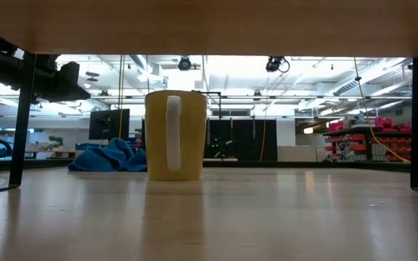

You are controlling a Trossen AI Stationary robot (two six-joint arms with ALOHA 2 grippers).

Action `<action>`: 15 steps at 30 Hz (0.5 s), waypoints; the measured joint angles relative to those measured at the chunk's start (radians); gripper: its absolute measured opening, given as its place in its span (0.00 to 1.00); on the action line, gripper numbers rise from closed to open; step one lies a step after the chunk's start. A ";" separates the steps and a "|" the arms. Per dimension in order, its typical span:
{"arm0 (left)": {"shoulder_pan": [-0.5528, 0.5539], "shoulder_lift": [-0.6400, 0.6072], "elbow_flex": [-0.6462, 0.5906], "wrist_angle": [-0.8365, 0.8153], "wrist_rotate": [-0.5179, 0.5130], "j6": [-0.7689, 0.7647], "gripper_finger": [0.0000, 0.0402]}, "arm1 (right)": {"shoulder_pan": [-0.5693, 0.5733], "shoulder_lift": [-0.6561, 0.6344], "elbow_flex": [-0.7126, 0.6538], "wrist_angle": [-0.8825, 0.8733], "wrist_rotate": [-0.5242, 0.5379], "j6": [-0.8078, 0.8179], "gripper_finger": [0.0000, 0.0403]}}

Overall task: Stack small to large cups/mugs on shelf
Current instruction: Put the purple cup on the shelf

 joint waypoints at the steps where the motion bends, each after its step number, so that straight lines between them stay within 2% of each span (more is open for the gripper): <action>1: 0.000 0.000 0.000 0.000 0.000 0.000 0.16 | 0.000 -0.002 0.000 0.000 -0.001 0.000 0.01; 6: 0.000 0.000 0.000 0.000 0.000 0.000 0.14 | 0.000 -0.006 -0.024 0.006 -0.001 0.002 0.01; 11: 0.000 0.000 0.000 0.001 0.000 0.004 0.15 | 0.000 -0.058 -0.169 0.015 -0.067 0.028 0.01; 15: 0.000 0.000 0.000 0.001 0.000 0.006 0.16 | 0.000 -0.102 -0.222 0.008 -0.058 0.041 0.01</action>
